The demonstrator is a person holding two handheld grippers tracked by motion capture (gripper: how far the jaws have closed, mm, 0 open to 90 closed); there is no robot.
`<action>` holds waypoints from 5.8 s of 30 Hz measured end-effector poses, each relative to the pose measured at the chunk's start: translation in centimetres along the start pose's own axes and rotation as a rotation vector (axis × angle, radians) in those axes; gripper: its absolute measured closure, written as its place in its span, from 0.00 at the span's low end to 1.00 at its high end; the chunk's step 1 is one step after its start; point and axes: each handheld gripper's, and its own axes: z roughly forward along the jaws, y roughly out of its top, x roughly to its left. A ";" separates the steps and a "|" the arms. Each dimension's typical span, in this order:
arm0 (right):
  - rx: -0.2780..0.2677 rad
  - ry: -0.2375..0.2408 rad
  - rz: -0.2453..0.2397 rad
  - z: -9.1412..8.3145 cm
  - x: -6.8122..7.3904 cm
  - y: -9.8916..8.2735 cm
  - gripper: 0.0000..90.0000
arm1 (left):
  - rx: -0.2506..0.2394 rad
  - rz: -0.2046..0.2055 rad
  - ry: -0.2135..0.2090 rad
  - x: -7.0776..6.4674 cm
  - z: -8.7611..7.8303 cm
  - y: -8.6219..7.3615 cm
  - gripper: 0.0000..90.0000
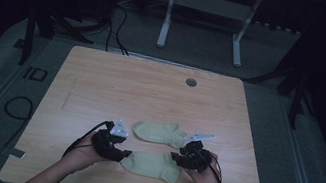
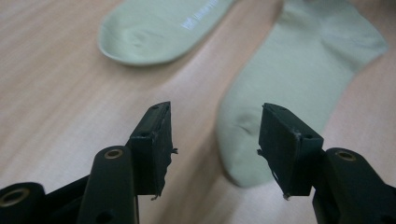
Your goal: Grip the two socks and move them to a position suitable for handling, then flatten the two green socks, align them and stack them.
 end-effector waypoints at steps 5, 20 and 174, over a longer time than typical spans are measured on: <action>0.038 -0.007 -0.017 -0.1 0.6 -2.0 0.64 | 0.015 0.008 -0.009 -0.9 0.2 -1.1 0.49; 0.062 -0.028 -0.048 -0.1 1.2 -2.9 0.70 | 0.025 -0.059 -0.002 -0.5 0.7 -2.2 0.55; 0.008 -0.063 -0.030 4.4 -3.9 6.7 0.46 | -0.030 -0.050 -0.017 5.1 5.1 6.8 0.61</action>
